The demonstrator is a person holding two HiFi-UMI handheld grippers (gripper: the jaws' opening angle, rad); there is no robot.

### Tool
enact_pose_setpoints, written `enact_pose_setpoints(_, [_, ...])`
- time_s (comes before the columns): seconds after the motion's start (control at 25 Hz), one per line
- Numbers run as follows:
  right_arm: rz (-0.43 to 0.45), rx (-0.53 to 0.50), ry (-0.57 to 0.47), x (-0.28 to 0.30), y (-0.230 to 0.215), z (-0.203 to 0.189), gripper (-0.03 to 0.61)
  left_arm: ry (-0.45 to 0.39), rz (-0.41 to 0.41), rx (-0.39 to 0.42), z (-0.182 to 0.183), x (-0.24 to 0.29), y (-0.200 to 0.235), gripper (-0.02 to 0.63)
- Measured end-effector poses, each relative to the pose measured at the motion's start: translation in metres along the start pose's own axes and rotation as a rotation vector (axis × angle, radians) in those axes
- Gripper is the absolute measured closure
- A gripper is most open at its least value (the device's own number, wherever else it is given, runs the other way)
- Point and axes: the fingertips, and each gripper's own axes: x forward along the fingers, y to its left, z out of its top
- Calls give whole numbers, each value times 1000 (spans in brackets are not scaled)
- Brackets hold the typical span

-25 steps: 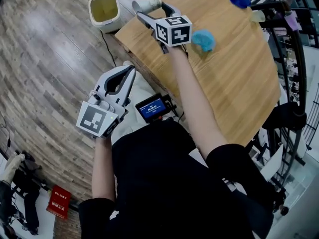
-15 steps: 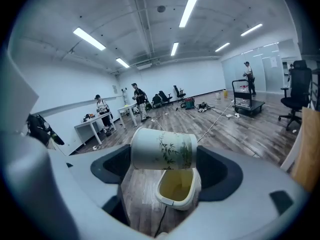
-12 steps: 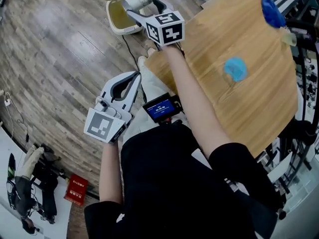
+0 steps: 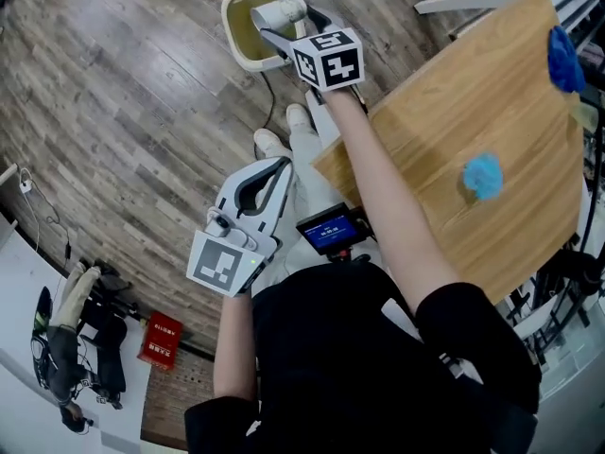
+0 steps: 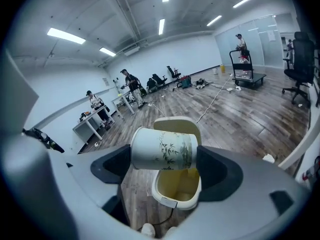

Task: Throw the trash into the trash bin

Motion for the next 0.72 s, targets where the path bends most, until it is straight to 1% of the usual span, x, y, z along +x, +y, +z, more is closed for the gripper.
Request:
enact_pose_setpoints(0.08, [-10,10,38,30,-6,-13,169,31,11,-27,-12,0,15,611])
enact_pose_setpoints(0.16, [-24,29,77,66,-12,-30,169,33,19,-56,-22,0,33,611])
enact_pose_setpoints(0.28, [-55,45,149,119,-17,-69,169,39,45,-74,-41,0,69,611])
enact_pose_setpoints(0.36, [-60,43,182,142,-14,-90,168,49,50,-88,-47,-1,91,611])
enact_pose_setpoints(0.44, [-56,33,197,153,-14,-100,167,36,48,-95,-43,2,107,611])
enact_pose_setpoints(0.56, [-96,0,186,156,-19,-100,166,11,68,-89,-36,2,125,611])
enact_pose_setpoints(0.72, [-98,6,189,157,-16,-101,166,-11,82,-119,-36,-4,137,611])
